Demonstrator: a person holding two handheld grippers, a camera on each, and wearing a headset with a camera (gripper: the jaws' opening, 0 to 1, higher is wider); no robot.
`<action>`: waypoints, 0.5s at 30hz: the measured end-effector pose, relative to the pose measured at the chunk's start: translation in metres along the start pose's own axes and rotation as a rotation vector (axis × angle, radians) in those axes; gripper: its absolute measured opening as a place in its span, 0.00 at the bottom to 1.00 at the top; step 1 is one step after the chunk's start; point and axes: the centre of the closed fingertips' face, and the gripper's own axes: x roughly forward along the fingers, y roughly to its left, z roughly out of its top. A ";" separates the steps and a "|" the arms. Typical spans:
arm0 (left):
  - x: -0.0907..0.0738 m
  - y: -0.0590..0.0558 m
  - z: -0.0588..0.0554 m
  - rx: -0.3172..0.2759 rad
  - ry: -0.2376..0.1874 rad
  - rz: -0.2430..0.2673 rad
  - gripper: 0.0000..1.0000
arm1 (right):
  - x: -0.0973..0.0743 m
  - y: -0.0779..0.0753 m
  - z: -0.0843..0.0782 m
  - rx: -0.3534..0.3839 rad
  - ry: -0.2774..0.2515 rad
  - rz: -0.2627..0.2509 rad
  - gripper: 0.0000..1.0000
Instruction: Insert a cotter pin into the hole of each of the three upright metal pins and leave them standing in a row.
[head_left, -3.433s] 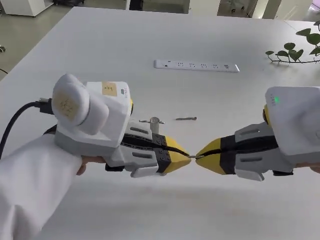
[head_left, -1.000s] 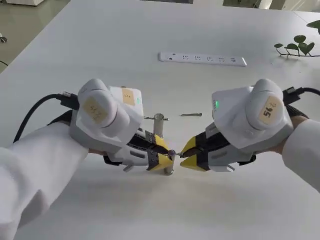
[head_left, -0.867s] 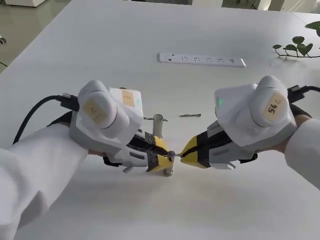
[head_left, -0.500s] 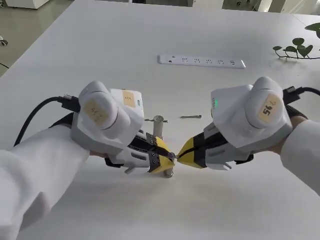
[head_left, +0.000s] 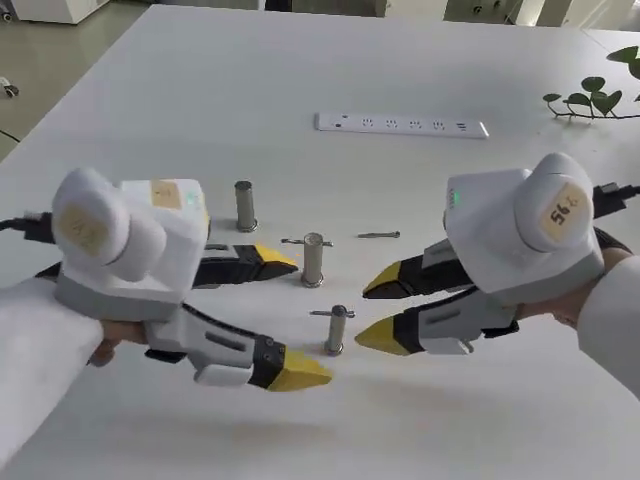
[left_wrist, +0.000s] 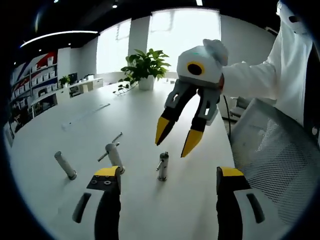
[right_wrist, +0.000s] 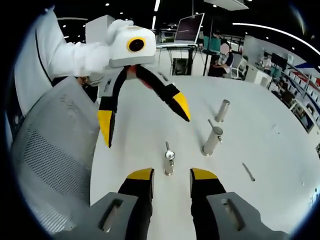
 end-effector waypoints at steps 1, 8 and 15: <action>-0.004 0.000 -0.003 -0.008 0.002 0.010 0.85 | 0.001 0.001 0.001 0.010 -0.007 0.001 0.24; -0.029 -0.005 -0.014 -0.109 -0.051 0.079 0.99 | 0.008 0.005 -0.002 0.081 -0.033 0.020 0.23; -0.048 -0.005 -0.018 -0.157 -0.089 0.140 0.99 | 0.020 0.005 0.001 0.102 -0.059 0.017 0.21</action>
